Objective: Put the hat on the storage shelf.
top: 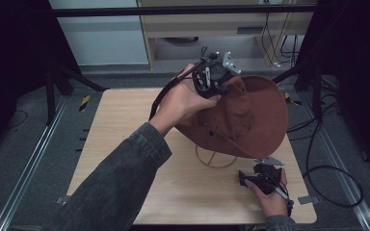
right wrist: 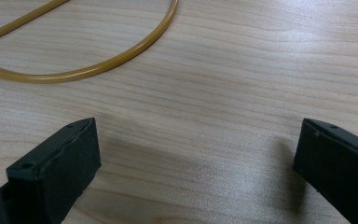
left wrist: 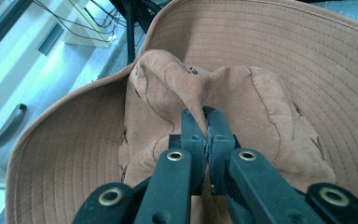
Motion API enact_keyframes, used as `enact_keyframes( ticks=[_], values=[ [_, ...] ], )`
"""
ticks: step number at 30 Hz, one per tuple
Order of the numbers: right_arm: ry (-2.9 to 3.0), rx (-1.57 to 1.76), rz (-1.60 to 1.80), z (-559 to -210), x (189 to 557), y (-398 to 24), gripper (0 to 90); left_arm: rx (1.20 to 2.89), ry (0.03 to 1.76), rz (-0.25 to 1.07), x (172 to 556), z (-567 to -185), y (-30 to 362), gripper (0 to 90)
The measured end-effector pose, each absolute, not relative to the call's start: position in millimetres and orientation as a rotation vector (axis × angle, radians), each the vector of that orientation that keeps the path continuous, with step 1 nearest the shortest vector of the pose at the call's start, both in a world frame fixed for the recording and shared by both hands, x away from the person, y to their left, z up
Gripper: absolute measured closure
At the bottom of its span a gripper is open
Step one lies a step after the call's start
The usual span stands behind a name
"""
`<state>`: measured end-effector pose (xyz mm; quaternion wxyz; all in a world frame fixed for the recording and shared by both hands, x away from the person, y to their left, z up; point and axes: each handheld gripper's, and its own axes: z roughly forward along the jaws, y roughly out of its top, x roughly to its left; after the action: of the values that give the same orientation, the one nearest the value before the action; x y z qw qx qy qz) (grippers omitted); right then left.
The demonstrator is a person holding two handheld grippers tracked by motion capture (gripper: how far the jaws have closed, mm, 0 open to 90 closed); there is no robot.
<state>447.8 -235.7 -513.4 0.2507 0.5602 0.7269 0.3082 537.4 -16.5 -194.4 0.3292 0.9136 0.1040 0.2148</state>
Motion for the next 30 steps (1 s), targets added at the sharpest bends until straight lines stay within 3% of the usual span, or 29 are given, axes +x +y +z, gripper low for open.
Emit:
enact_keyframes(
  ticks=[22, 30],
  values=[
    [1.983, 1.518, 0.84, -513.4, 447.8, -235.7, 0.5, 2.409, 0.272, 0.522, 542.9, -212.0, -23.0, 84.5],
    [1.984, 1.517, 0.837, -513.4, 447.8, -235.9, 0.5, 2.355, 0.308, 0.551, 543.1, -212.2, -19.3, 71.3]
  ],
)
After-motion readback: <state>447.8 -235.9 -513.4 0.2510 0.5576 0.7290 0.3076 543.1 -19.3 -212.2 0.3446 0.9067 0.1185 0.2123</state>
